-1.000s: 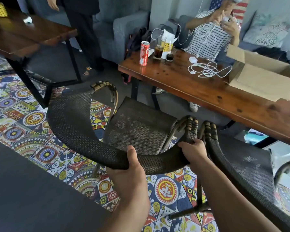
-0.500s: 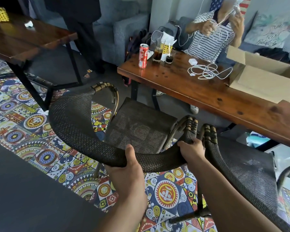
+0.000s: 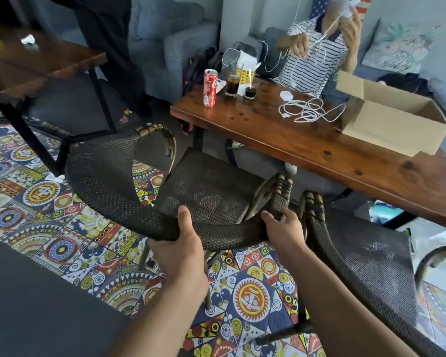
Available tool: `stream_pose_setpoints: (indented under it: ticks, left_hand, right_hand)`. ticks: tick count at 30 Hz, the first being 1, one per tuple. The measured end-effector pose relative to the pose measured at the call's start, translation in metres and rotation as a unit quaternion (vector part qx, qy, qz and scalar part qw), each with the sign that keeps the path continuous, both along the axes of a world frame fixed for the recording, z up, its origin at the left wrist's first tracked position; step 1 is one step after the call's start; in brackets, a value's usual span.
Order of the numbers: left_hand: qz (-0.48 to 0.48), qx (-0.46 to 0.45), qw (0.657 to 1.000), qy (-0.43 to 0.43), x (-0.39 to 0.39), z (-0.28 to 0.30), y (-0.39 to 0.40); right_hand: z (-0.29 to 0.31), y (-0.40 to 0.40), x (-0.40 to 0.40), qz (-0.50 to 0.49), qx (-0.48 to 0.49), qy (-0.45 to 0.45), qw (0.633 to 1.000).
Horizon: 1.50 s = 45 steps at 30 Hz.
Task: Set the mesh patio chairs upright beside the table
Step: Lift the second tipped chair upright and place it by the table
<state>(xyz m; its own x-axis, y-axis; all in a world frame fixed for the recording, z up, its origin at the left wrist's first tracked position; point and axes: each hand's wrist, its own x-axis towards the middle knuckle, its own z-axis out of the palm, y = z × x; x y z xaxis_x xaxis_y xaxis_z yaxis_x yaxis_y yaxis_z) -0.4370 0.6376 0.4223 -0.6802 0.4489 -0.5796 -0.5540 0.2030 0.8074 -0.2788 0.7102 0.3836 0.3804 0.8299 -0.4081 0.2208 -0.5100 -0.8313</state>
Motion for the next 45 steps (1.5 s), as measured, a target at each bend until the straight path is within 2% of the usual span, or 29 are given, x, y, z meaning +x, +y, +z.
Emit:
stream_pose_setpoints:
  ticks: [5,7,10,12,15,19,21,23,26,28,32,35,37,39,40,42,45]
  left_hand:
    - [-0.009,-0.035,0.999,-0.009,0.003,0.004,0.011]
    - [-0.043,-0.062,0.995,-0.064,0.009,0.009,0.013]
    - [-0.200,-0.121,0.958,-0.168,0.042,0.024,0.003]
    - [-0.299,-0.132,0.927,-0.185,0.071,0.033,-0.007]
    - [-0.414,-0.074,0.901,-0.107,0.114,0.061,-0.012]
    - [-0.478,0.029,0.876,0.057,0.156,0.084,-0.004]
    - [-0.516,0.048,0.847,0.121,0.181,0.084,-0.008]
    - [-0.560,0.064,0.795,0.223,0.200,0.080,-0.016]
    - [-0.619,0.110,0.694,0.351,0.230,0.075,-0.034]
    - [-0.658,0.132,0.641,0.372,0.243,0.069,-0.040]
    - [-0.691,0.159,0.580,0.402,0.266,0.055,-0.051]
    - [-0.750,0.161,0.503,0.399,0.279,0.054,-0.064]
    - [-0.794,0.140,0.407,0.429,0.281,0.056,-0.073]
    - [-0.804,0.114,0.294,0.505,0.281,0.055,-0.078]
    - [-0.795,0.103,0.255,0.541,0.280,0.055,-0.079]
    - [-0.773,0.101,0.221,0.586,0.280,0.053,-0.077]
    - [-0.760,0.117,0.196,0.608,0.276,0.052,-0.070]
  right_hand:
    - [0.021,-0.013,0.020,0.028,0.027,-0.010,0.999]
    - [0.036,-0.014,0.036,0.021,0.044,-0.007,0.999]
    - [0.060,-0.021,0.060,0.004,0.051,-0.007,0.999]
    - [0.073,-0.030,0.078,0.000,0.058,-0.008,0.998]
    - [0.098,-0.052,0.119,-0.028,0.065,-0.026,0.997]
    - [0.120,-0.081,0.171,-0.073,0.091,-0.035,0.993]
    - [0.126,-0.101,0.196,-0.074,0.090,-0.064,0.991]
    - [0.127,-0.123,0.220,-0.069,0.074,-0.091,0.991]
    - [0.125,-0.165,0.264,-0.088,0.046,-0.158,0.982]
    - [0.126,-0.190,0.285,-0.100,0.013,-0.208,0.973]
    - [0.118,-0.230,0.310,-0.153,-0.031,-0.304,0.940]
    - [0.107,-0.252,0.322,-0.201,-0.082,-0.363,0.906]
    - [0.099,-0.261,0.325,-0.225,-0.100,-0.344,0.906]
    - [0.089,-0.263,0.325,-0.233,-0.074,-0.318,0.916]
    - [0.085,-0.262,0.324,-0.233,-0.053,-0.312,0.919]
    - [0.083,-0.258,0.319,-0.232,-0.024,-0.308,0.922]
    - [0.088,-0.252,0.310,-0.235,-0.022,-0.307,0.922]
